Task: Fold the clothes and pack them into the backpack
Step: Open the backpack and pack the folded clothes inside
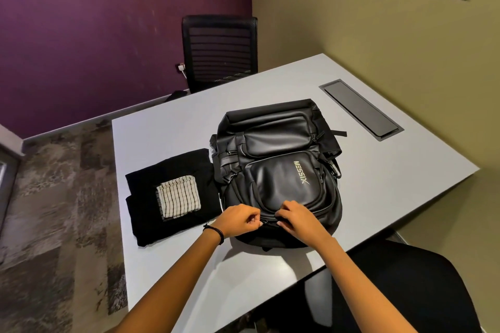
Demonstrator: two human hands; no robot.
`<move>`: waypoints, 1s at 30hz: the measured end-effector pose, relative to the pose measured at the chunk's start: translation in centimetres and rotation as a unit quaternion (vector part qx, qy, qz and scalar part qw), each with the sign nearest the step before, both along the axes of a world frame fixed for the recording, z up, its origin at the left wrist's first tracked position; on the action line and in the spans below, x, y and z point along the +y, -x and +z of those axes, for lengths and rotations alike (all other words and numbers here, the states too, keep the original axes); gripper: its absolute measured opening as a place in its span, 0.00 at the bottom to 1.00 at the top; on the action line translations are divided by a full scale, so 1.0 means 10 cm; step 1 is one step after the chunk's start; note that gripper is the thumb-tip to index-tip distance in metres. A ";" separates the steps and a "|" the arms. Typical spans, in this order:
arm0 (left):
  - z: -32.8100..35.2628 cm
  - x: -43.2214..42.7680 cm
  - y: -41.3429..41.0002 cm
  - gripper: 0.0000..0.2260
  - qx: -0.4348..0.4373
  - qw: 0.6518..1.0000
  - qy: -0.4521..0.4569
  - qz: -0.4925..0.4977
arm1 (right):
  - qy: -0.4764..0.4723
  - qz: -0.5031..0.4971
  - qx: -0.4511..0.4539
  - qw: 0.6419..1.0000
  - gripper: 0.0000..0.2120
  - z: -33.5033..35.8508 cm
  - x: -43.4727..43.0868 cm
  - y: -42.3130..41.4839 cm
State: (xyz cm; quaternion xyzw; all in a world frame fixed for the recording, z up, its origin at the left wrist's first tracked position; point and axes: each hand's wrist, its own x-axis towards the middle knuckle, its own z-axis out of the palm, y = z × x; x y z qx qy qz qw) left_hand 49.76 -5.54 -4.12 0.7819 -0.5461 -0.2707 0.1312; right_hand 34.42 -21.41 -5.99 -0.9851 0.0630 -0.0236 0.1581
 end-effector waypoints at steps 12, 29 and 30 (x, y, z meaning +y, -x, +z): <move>-0.04 0.20 -0.29 0.10 0.034 0.997 0.011 0.075 | -0.016 -0.011 0.000 1.000 0.05 0.09 -0.03 -0.06; -0.15 0.10 -0.95 0.10 -0.081 0.984 -0.013 0.161 | -0.050 -0.009 0.032 0.998 0.08 0.22 -0.12 -0.10; -0.17 0.08 -0.95 0.11 -0.091 0.982 -0.018 0.167 | -0.052 -0.009 0.037 0.998 0.08 0.22 -0.13 -0.10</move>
